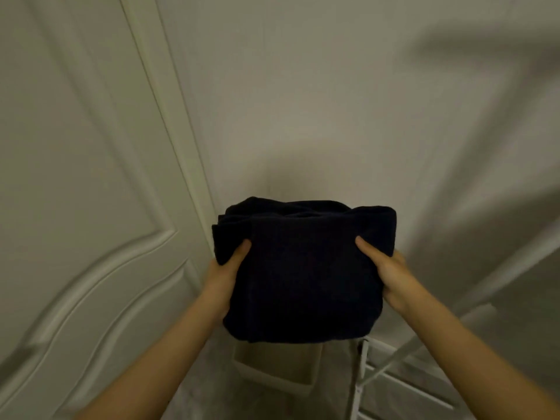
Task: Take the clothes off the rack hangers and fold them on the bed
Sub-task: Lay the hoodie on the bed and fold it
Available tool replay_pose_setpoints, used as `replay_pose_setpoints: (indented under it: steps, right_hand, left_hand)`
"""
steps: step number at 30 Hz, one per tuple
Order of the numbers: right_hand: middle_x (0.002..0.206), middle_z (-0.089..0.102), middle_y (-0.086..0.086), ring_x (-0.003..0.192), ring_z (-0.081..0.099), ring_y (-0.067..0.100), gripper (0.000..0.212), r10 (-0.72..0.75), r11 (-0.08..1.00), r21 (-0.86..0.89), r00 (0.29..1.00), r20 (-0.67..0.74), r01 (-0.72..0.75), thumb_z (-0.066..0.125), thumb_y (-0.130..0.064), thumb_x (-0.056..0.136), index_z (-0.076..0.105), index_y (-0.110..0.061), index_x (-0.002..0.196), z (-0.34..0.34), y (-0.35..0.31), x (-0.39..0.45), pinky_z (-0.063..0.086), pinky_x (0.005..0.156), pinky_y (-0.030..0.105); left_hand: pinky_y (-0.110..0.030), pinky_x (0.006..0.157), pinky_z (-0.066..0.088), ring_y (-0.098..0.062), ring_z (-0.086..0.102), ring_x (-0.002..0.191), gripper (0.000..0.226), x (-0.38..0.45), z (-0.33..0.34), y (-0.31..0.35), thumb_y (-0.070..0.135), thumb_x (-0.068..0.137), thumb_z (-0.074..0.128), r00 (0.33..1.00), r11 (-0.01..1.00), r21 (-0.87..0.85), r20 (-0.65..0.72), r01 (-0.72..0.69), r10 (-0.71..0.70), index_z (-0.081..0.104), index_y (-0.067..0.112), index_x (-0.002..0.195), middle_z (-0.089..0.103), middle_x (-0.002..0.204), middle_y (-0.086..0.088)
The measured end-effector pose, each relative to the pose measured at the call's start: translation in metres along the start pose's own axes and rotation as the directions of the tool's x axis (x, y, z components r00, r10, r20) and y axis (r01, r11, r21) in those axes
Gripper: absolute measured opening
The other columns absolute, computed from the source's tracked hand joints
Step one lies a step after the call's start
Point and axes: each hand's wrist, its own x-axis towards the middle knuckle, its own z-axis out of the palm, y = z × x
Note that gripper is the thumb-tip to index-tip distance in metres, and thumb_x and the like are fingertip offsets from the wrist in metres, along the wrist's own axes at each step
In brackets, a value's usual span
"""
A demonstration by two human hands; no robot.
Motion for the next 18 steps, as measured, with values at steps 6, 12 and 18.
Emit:
replay_pose_setpoints:
  steps: [6, 12, 18]
  right_hand:
    - [0.110, 0.064, 0.003, 0.101, 0.061, 0.026, 0.063, 0.153, 0.988, 0.028, 0.988, -0.020, -0.152, 0.075, -0.041, 0.070, 0.055, -0.015, 0.123, 0.016, 0.042, 0.071, 0.049, 0.090, 0.043]
    - [0.116, 0.061, 0.007, 0.098, 0.059, 0.027, 0.056, 0.222, 0.975, 0.049, 0.960, -0.171, -0.217, 0.067, -0.039, 0.080, 0.052, -0.013, 0.128, 0.033, 0.101, 0.126, 0.047, 0.088, 0.042]
    - [0.105, 0.062, -0.001, 0.092, 0.060, 0.022, 0.050, 0.243, 0.970, 0.072, 0.944, -0.224, -0.232, 0.066, -0.043, 0.080, 0.053, -0.020, 0.122, 0.041, 0.165, 0.169, 0.048, 0.083, 0.041]
  left_hand:
    - [-0.048, 0.100, 0.045, -0.024, 0.060, 0.109, 0.100, 0.071, -0.018, -0.037, 0.072, 0.040, 0.079, 0.984, 0.985, -0.043, -0.048, 0.168, -0.170, 0.053, 0.029, 0.126, 0.061, 0.122, -0.001]
    - [-0.051, 0.099, 0.045, -0.027, 0.058, 0.109, 0.114, 0.143, -0.046, -0.075, 0.070, 0.034, 0.081, 0.974, 0.974, -0.003, -0.024, 0.227, -0.227, 0.048, 0.024, 0.132, 0.060, 0.122, -0.002]
    - [-0.044, 0.093, 0.049, -0.023, 0.060, 0.100, 0.076, 0.209, -0.065, -0.124, 0.052, 0.061, 0.072, 0.963, 0.962, 0.051, -0.002, 0.268, -0.268, 0.052, 0.019, 0.127, 0.062, 0.105, 0.003]
